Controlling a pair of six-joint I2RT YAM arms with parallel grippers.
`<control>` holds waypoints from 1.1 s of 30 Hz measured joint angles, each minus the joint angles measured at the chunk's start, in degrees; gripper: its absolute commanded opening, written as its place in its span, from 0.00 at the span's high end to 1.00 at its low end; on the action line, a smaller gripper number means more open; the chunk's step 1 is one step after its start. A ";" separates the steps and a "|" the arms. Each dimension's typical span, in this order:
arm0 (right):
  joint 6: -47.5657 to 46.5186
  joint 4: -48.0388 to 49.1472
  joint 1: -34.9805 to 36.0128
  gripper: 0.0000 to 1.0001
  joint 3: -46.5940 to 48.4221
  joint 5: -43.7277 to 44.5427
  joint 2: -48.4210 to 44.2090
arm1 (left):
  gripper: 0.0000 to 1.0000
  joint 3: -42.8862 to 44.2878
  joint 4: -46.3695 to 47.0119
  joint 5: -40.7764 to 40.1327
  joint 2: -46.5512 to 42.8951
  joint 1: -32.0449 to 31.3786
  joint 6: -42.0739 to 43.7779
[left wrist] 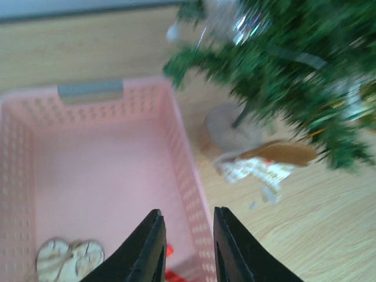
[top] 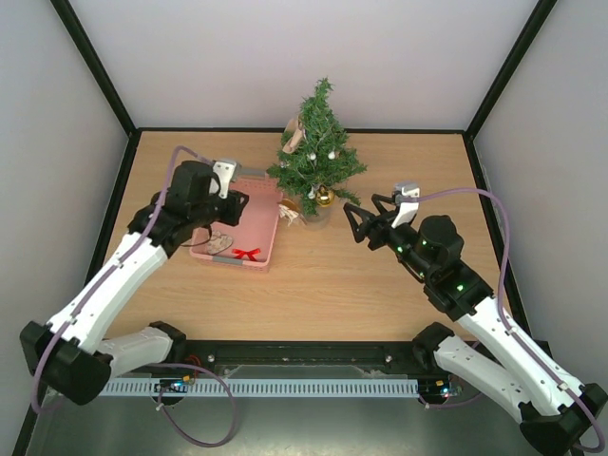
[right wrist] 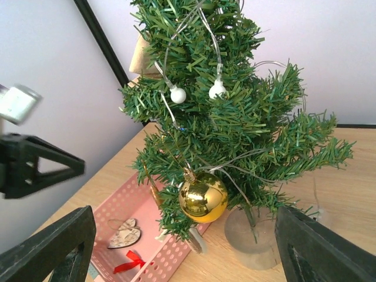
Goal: Decorate the small christmas tree
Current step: Pick up the decoration item from the storage box.
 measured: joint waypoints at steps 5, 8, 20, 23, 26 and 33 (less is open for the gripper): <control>0.94 0.55 0.00 0.18 -0.63 -0.42 -0.17 | 0.64 -1.22 -4.33 -1.22 8.31 0.17 3.15; 0.76 0.63 0.00 0.17 -0.66 -0.59 -0.22 | 0.61 -1.18 -7.69 -1.66 15.21 0.00 7.76; -2.40 0.63 -0.02 0.15 -0.66 -2.67 0.50 | 0.54 3.10 -16.65 -6.99 30.80 -0.52 21.07; -3.72 0.28 0.00 0.15 -0.66 -2.60 0.74 | 0.54 3.58 -17.59 -6.75 32.92 -0.66 22.38; -4.83 0.09 0.00 0.14 -0.66 -2.32 0.66 | 0.54 3.58 -18.23 -6.93 34.58 -0.66 23.21; -6.49 -0.42 -0.02 0.14 -0.66 -1.22 -0.09 | 0.59 3.26 -17.70 -7.13 38.53 -0.48 24.44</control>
